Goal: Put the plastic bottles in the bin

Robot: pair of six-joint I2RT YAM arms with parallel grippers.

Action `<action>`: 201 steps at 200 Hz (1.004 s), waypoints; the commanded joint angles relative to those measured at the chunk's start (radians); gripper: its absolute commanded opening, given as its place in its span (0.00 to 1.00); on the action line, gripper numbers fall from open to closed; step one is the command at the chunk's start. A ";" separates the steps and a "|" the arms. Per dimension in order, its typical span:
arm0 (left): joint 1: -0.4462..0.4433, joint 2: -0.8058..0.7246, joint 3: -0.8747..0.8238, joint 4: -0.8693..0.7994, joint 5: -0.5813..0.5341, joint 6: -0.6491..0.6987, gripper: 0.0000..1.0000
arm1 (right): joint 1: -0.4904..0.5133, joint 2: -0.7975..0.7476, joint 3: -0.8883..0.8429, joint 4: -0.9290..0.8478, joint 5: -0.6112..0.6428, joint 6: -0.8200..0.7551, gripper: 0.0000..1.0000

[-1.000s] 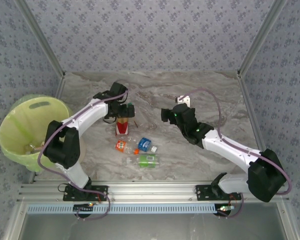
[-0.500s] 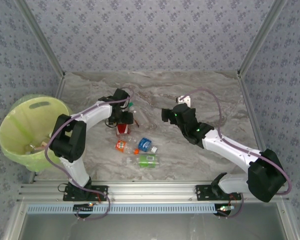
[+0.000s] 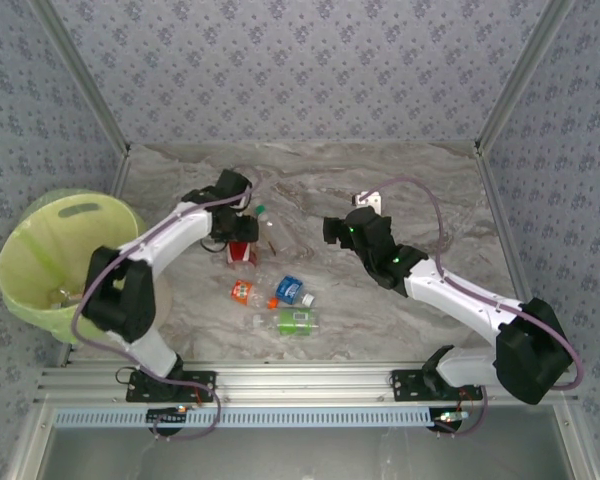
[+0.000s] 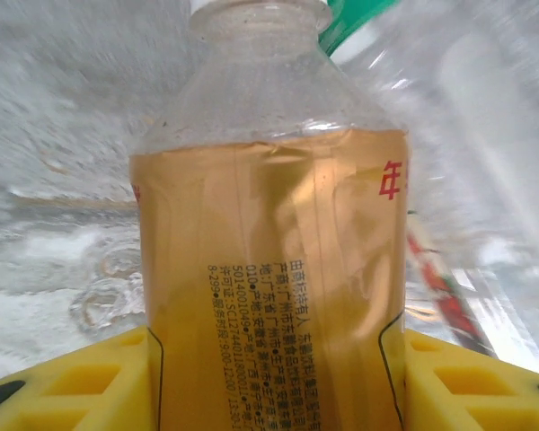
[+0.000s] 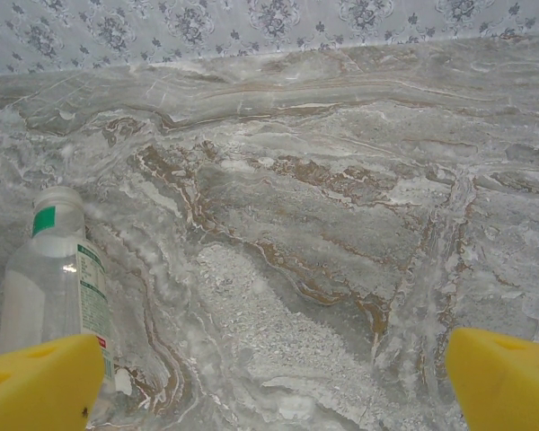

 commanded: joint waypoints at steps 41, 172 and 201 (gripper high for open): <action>0.025 -0.412 0.173 -0.059 -0.056 0.065 0.49 | -0.003 0.050 0.040 0.075 -0.089 -0.037 1.00; 0.325 -0.625 0.394 -0.346 -0.538 0.139 0.44 | 0.006 0.100 0.068 0.090 -0.110 -0.047 1.00; 0.738 -0.604 0.385 -0.401 -0.174 0.110 0.42 | 0.005 0.099 0.069 0.087 -0.106 -0.052 1.00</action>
